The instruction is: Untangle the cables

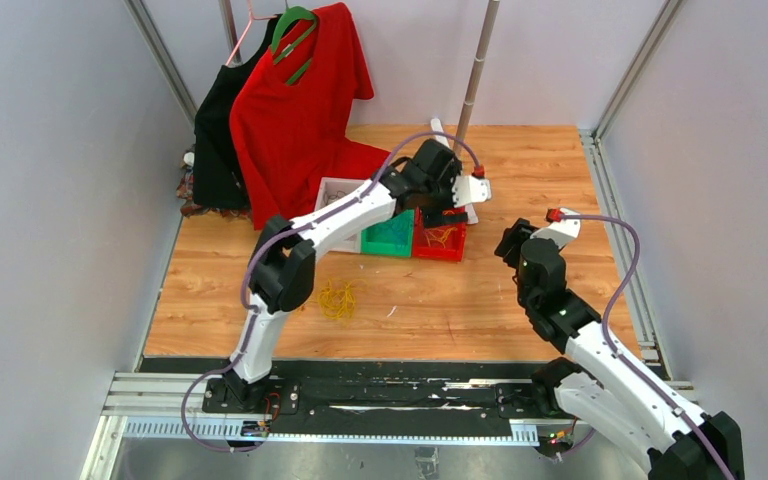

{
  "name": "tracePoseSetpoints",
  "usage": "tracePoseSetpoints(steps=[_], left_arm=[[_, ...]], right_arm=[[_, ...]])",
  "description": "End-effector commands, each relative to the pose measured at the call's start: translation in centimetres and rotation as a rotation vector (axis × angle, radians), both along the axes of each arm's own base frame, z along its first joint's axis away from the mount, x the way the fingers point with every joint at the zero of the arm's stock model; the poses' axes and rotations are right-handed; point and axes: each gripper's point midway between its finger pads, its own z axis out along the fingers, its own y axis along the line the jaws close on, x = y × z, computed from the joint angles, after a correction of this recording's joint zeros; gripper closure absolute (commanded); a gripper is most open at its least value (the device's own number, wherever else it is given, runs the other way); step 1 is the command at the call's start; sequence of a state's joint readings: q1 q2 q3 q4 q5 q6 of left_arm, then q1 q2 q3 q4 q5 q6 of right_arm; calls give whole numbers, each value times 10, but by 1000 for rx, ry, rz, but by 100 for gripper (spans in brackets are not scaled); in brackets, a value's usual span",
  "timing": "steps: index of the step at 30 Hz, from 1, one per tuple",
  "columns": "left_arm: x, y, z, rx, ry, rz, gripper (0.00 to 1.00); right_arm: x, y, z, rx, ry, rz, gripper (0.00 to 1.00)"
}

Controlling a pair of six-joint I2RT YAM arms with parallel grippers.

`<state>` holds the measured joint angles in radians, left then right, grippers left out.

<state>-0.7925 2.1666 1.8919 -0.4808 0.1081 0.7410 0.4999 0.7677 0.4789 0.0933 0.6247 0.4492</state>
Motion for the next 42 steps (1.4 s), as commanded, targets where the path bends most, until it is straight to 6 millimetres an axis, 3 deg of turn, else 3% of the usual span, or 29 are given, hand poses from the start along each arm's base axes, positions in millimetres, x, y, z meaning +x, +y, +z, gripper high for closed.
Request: tracePoseSetpoints(steps=[1,5,8,11,14,16,20,24,29,31,35,37,42], left_arm=[[-21,13,103,-101,-39,-27,10],[-56,38,135,-103,39,-43,6],[-79,67,133,-34,51,-52,4],[-97,110,127,-1,105,7,4],[-133,156,114,-1,229,6,4],[-162,184,89,60,306,-27,6],[-200,224,41,178,382,-73,11],[-202,257,-1,296,404,-65,18],[-189,292,-26,450,342,-200,19],[-184,294,-34,481,308,-262,20],[-165,279,-45,441,243,-286,22],[-165,274,-50,433,248,-329,24],[-160,277,-69,498,250,-386,40]], right_arm=[[0,-8,16,19,-22,-26,43],[0,-5,22,19,-25,-7,43],[0,-3,24,17,-13,6,43],[-1,5,24,29,-3,48,42],[-3,17,22,53,-3,116,40],[-4,28,16,76,10,173,39],[-4,44,4,106,62,232,38],[-5,57,-7,123,98,278,39],[-6,65,-13,130,99,307,40],[-5,68,-12,134,98,324,42],[-5,72,-10,138,99,338,45],[-6,71,-10,143,92,333,45],[-8,69,-8,150,82,328,47]])
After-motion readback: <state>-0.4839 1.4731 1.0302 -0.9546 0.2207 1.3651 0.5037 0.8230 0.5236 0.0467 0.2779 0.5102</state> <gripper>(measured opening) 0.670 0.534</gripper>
